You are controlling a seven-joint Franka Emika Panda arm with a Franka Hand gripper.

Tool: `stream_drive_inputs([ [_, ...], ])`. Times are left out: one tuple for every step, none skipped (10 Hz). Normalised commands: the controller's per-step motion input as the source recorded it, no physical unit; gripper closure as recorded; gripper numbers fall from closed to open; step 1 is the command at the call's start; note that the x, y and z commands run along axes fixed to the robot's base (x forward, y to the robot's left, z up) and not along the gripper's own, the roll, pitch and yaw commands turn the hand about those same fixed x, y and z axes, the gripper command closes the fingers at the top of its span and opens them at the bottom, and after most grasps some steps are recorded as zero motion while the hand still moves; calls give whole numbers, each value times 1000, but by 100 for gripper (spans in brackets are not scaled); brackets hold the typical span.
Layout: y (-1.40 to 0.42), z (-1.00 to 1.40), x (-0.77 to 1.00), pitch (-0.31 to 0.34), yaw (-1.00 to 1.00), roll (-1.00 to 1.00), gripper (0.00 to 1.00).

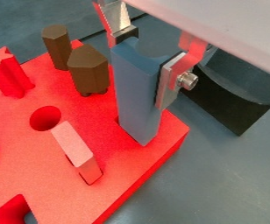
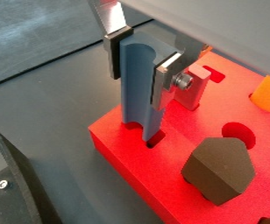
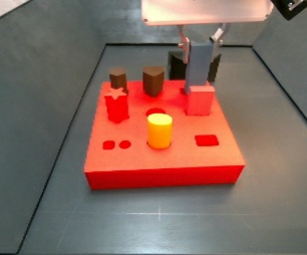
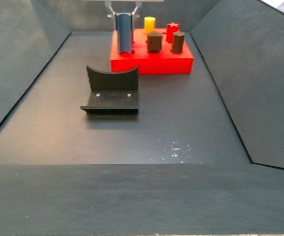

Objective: Pick up the arch object. Move up. Place the arch object on the fixture. Regrasp the arch object. Move to above the board. Insert the arch object.
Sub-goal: Insert the arch object.

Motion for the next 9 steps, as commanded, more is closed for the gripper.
stream_drive_inputs([
  [0, -357, -114, 24, 0, 100, 100],
  [0, -331, -134, 6, 0, 61, 100],
  [0, -377, -94, 9, 0, 73, 100],
  [0, -394, -63, 0, 0, 67, 100],
  [0, -460, -71, 0, 0, 106, 100],
  [0, -480, -11, 0, 0, 80, 100],
  [-34, -500, 163, -21, 0, 0, 100],
  [-63, -471, 160, -57, -23, 0, 100],
  [0, -246, 0, -130, 0, -103, 100],
])
